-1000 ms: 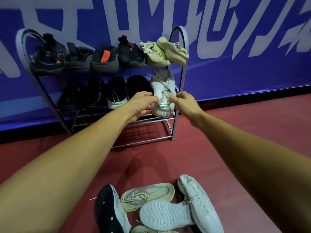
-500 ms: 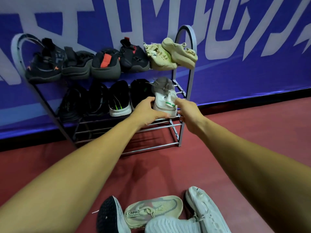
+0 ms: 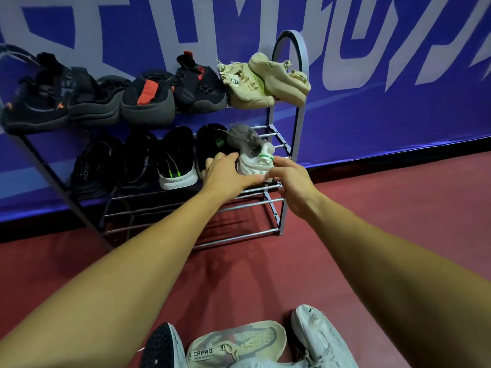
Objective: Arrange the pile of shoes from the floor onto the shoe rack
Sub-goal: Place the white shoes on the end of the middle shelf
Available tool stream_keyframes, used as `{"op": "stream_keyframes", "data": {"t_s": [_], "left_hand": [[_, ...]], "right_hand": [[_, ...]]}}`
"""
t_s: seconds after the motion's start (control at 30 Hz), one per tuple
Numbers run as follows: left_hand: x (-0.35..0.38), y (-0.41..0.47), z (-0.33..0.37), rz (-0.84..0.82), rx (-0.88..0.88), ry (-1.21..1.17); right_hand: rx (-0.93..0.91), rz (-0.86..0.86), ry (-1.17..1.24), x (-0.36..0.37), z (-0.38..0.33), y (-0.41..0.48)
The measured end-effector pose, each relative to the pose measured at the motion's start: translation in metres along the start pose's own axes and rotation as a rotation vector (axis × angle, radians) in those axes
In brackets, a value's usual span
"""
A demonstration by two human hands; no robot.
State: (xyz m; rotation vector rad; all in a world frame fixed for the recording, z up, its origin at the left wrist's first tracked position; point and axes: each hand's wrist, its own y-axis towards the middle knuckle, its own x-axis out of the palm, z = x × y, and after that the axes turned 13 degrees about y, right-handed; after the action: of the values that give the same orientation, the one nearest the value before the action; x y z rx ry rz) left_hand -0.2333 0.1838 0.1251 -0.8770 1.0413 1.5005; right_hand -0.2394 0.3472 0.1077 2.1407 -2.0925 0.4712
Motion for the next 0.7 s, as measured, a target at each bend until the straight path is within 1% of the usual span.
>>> {"op": "stream_keyframes", "data": {"t_s": [0.1, 0.17, 0.3, 0.37, 0.57, 0.7], "left_hand": [[0.002, 0.007, 0.0, -0.039, -0.004, 0.035], [0.002, 0.011, 0.0, -0.027, -0.019, 0.028], [0.003, 0.018, -0.001, 0.003, -0.054, -0.051], [0.005, 0.018, -0.001, 0.008, -0.05, -0.039], [0.005, 0.017, -0.005, -0.002, -0.016, -0.036], [-0.001, 0.009, -0.007, -0.009, 0.007, -0.018]], "right_hand": [[-0.009, 0.014, -0.004, -0.005, 0.003, 0.005], [-0.034, 0.023, 0.011, -0.003, 0.005, 0.007], [-0.074, 0.14, 0.028, 0.008, 0.003, 0.015], [-0.07, 0.171, 0.007, 0.01, 0.005, 0.017], [-0.077, 0.193, -0.107, 0.006, 0.01, 0.015], [-0.026, 0.208, -0.282, 0.0, 0.009, 0.008]]}}
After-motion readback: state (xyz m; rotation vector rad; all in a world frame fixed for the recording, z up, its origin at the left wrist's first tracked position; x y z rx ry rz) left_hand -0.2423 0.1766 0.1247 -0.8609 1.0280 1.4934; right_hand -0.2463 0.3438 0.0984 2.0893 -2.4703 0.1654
